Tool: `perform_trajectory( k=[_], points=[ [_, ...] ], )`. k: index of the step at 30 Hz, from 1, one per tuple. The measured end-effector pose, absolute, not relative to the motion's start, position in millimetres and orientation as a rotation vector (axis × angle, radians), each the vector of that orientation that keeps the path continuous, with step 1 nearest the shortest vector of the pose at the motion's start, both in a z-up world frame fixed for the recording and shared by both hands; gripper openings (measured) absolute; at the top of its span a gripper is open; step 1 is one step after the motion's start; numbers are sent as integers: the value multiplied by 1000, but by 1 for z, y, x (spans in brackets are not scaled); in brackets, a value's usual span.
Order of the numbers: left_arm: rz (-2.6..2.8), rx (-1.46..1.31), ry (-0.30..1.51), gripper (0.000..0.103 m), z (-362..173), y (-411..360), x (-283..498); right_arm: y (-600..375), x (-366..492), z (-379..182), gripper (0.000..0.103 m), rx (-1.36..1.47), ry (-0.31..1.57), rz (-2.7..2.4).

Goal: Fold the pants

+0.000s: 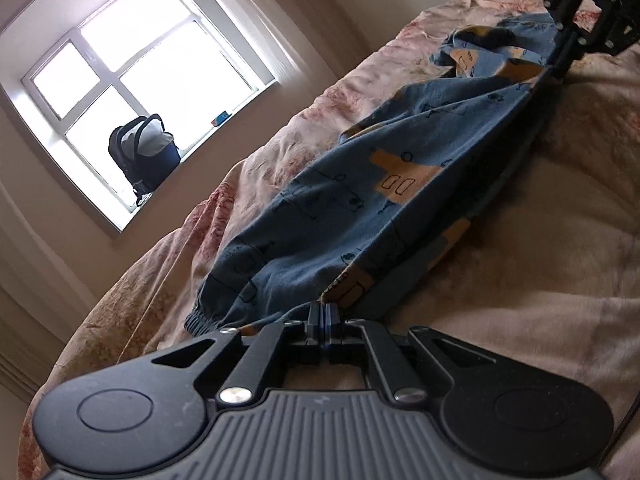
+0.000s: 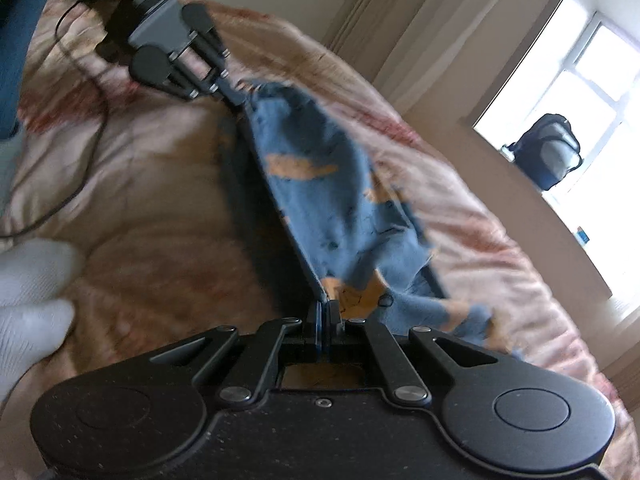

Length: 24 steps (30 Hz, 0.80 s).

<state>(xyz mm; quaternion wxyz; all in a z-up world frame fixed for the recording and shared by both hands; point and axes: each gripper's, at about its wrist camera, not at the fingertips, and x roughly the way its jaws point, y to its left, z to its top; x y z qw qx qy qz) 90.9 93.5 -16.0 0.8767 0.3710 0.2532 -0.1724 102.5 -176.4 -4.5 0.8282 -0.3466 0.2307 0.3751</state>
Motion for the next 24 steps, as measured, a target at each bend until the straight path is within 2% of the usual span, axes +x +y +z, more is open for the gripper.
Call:
perform_trajectory(
  k=[9, 10, 11, 12, 13, 14, 16, 19, 20, 24],
  points=[
    [-353, 759, 612, 3, -21, 86, 93, -181, 102, -26, 2, -666, 547, 785],
    [-350, 729, 634, 11, -18, 87, 93, -181, 104, -28, 4, -649, 558, 780],
    [-347, 698, 655, 31, -14, 87, 94, -183, 105, -28, 8, -626, 564, 777],
    [-343, 659, 673, 46, -10, 87, 94, -187, 106, -26, 12, -597, 566, 775],
    [-334, 616, 678, 75, -4, 86, 94, -191, 106, -24, 27, -567, 570, 771],
    [-321, 577, 674, 93, 2, 84, 93, -197, 106, -21, 49, -536, 574, 755],
    [-320, 485, 662, 103, 16, 75, 95, -211, 106, -14, 71, -474, 572, 691],
    [-338, 407, 663, 103, 30, 44, 109, -237, 107, -4, 97, -367, 573, 593],
    [-352, 389, 665, 103, 33, 32, 115, -247, 109, -2, 102, -333, 574, 553],
    [-412, 364, 657, 103, 43, -29, 137, -278, 126, 5, 102, -212, 580, 413]
  ],
)
